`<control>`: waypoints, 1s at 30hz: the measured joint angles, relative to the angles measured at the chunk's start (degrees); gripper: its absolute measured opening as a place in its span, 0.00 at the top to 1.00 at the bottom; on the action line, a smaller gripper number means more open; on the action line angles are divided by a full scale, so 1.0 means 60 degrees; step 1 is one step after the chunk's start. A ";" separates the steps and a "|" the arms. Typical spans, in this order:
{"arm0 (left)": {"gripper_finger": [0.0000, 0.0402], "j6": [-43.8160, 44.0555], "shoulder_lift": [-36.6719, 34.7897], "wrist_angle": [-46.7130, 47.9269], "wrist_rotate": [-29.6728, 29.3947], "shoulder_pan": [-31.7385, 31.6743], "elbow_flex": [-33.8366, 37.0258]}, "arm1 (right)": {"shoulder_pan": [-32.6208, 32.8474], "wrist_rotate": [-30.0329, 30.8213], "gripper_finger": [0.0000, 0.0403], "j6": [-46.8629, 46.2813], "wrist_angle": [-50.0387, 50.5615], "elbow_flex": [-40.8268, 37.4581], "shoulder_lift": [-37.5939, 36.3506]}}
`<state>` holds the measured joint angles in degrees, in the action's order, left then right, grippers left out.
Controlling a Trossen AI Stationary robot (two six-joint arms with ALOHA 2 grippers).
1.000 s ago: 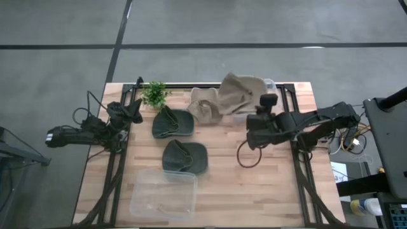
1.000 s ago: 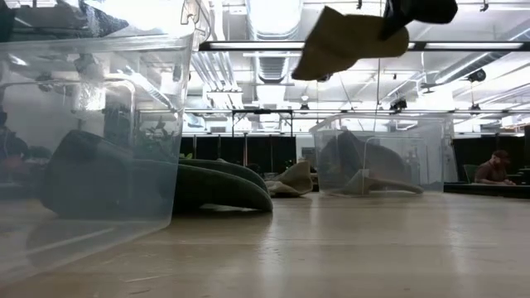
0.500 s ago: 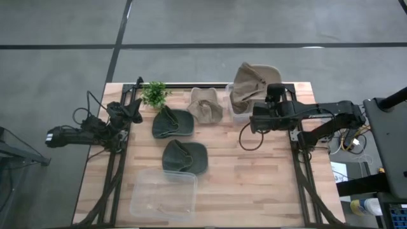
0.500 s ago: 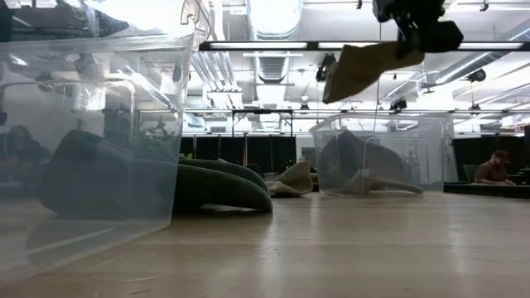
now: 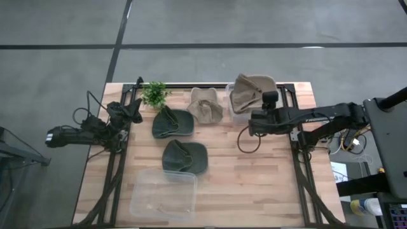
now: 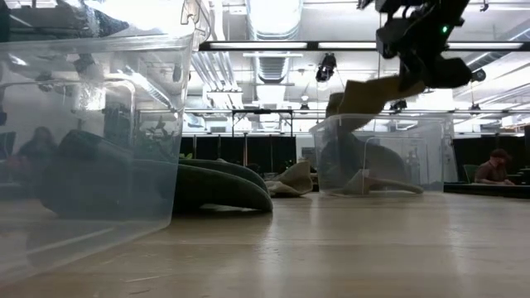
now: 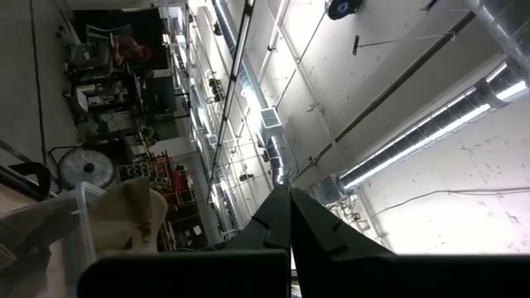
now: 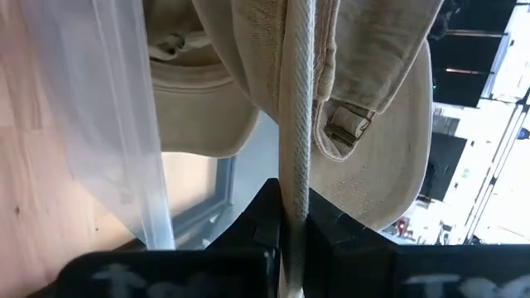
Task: Pick & Place hat
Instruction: Put the middle brown cap into the top transparent bin, then put the bottom green cap into the bottom transparent bin
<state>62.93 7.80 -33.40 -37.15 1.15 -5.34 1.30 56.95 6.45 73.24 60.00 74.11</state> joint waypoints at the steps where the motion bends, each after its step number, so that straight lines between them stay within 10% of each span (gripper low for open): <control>1: 1.00 0.0022 0.0000 -0.0001 0.0001 -0.0001 0.0000 | -0.0066 -0.0003 0.97 -0.0002 -0.0111 -0.0131 0.0000; 10: 1.00 0.0081 0.0003 -0.0001 0.0001 -0.0001 0.0000 | -0.0455 0.0005 0.95 -0.0280 -0.0956 -0.0572 -0.0090; 30: 1.00 0.0071 -0.0001 0.0001 -0.0081 -0.0001 0.0000 | -0.0125 0.1498 0.54 0.0578 -0.1838 -0.0264 -0.0857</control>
<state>63.36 7.79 -33.39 -37.64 1.15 -5.34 0.55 65.94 9.92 62.22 58.42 68.96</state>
